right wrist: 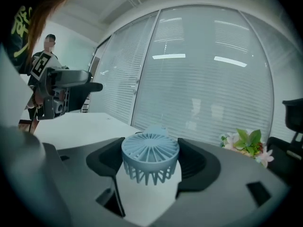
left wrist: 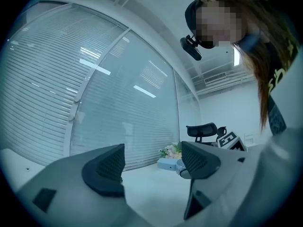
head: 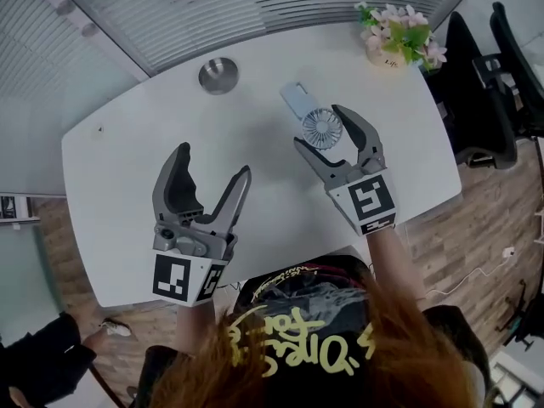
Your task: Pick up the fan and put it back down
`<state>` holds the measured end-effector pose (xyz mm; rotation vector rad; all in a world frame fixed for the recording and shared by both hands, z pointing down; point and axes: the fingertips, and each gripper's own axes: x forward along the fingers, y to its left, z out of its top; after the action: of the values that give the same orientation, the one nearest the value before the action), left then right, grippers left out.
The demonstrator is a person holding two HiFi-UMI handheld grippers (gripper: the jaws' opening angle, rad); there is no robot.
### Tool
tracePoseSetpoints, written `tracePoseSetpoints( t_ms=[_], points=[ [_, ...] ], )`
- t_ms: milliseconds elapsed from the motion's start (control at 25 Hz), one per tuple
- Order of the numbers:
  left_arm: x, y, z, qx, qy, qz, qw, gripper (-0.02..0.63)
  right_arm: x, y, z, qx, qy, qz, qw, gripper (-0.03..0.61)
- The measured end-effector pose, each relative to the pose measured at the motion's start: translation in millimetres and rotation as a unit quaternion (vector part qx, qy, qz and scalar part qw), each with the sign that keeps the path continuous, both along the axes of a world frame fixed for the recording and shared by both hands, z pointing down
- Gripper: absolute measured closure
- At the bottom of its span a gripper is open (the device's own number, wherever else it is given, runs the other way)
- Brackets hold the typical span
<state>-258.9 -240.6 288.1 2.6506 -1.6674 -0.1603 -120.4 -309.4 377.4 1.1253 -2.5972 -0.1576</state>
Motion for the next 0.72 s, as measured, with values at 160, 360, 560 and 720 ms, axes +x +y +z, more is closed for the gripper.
tracePoseSetpoints(
  t_ms=[160, 360, 560, 720],
  points=[
    [14.8, -5.8, -5.7, 0.007, 0.001, 0.015, 0.9999, 0.241, 16.2, 10.0, -33.7, 0.029, -0.021, 0.010, 0.999, 0.232],
    [36.5, -11.1, -11.1, 0.012, -0.001, 0.015, 0.9998, 0.241, 40.9, 17.9, -64.7, 0.046, -0.057, 0.017, 0.997, 0.232],
    [64.8, -14.3, -13.9, 0.013, -0.008, 0.002, 0.9999, 0.241, 70.8, 18.0, -81.3, 0.058, -0.074, 0.007, 0.996, 0.232],
    [87.8, -13.8, -18.2, 0.016, -0.015, -0.011, 0.9997, 0.241, 91.7, 20.5, -94.4, 0.063, -0.085, -0.008, 0.994, 0.232]
  ],
)
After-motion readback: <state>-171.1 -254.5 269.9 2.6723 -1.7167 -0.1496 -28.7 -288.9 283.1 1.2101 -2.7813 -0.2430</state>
